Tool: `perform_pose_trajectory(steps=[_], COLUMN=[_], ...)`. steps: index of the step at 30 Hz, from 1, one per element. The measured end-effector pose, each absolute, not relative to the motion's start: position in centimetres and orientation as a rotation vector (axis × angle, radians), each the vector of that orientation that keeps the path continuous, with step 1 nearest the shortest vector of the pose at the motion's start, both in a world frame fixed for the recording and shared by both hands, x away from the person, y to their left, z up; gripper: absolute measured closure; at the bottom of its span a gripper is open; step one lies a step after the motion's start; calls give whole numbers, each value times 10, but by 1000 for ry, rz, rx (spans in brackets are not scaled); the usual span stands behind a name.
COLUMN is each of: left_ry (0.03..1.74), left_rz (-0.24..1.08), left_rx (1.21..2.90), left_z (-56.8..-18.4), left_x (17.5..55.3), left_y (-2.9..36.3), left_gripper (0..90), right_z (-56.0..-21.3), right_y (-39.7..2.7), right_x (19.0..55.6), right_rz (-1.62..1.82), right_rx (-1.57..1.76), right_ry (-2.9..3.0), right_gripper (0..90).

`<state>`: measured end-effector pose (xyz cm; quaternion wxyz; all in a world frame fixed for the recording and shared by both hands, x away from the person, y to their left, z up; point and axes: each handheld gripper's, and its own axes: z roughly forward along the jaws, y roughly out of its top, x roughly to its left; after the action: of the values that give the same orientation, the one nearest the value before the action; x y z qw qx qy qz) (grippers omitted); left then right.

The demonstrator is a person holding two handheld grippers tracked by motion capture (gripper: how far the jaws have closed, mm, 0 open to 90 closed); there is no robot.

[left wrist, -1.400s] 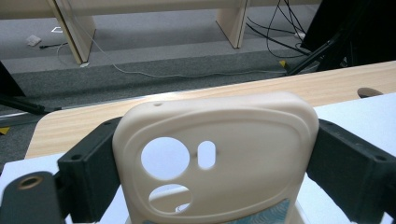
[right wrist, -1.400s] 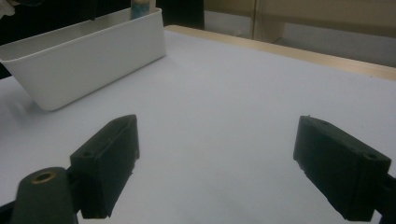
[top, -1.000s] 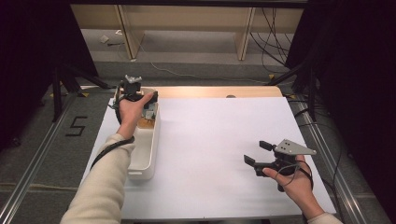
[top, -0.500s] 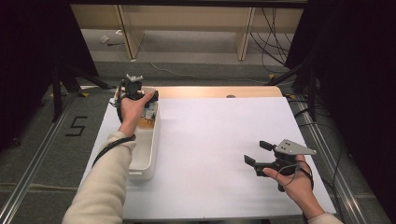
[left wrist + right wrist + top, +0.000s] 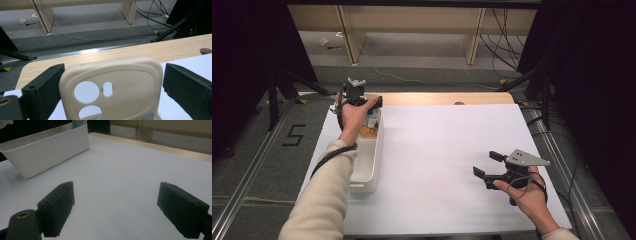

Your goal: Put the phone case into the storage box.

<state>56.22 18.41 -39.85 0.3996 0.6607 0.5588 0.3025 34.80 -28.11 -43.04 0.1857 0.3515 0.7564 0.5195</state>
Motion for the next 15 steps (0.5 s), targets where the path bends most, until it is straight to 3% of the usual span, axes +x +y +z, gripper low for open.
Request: perform_pose_trajectory(steps=[15], left_ry=[1335], left_rz=[793], left_rx=[1640], left_z=[-375], left_x=[560], left_y=[182], left_gripper=[0], right_z=[-430], right_y=[-280], right_x=[348], right_rz=[1468], right_rx=[989], right_ry=[2130], right_gripper=[153])
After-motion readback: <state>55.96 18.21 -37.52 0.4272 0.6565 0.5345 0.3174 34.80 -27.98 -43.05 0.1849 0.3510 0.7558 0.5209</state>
